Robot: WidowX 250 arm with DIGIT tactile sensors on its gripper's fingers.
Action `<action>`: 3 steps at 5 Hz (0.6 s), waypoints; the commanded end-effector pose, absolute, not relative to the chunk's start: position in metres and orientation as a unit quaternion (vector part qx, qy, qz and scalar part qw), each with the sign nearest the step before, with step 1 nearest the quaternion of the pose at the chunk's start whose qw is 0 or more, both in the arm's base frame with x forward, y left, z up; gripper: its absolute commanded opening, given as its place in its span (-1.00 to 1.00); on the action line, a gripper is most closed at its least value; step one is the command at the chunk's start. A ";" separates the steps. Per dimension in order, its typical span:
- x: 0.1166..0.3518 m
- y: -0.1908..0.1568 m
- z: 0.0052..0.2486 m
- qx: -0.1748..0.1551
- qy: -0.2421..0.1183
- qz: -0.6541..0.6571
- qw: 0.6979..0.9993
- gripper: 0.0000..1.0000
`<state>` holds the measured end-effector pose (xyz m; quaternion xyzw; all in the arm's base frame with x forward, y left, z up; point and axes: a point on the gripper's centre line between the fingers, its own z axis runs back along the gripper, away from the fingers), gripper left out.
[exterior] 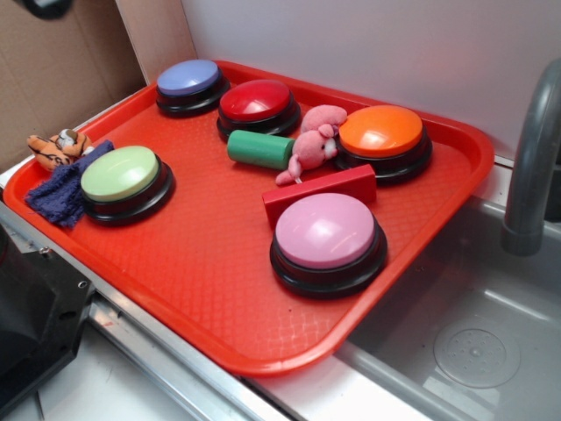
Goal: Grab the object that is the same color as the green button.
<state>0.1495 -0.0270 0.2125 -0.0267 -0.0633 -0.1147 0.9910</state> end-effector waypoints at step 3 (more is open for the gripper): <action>0.217 -0.031 0.135 -0.063 -0.105 -0.353 0.927 1.00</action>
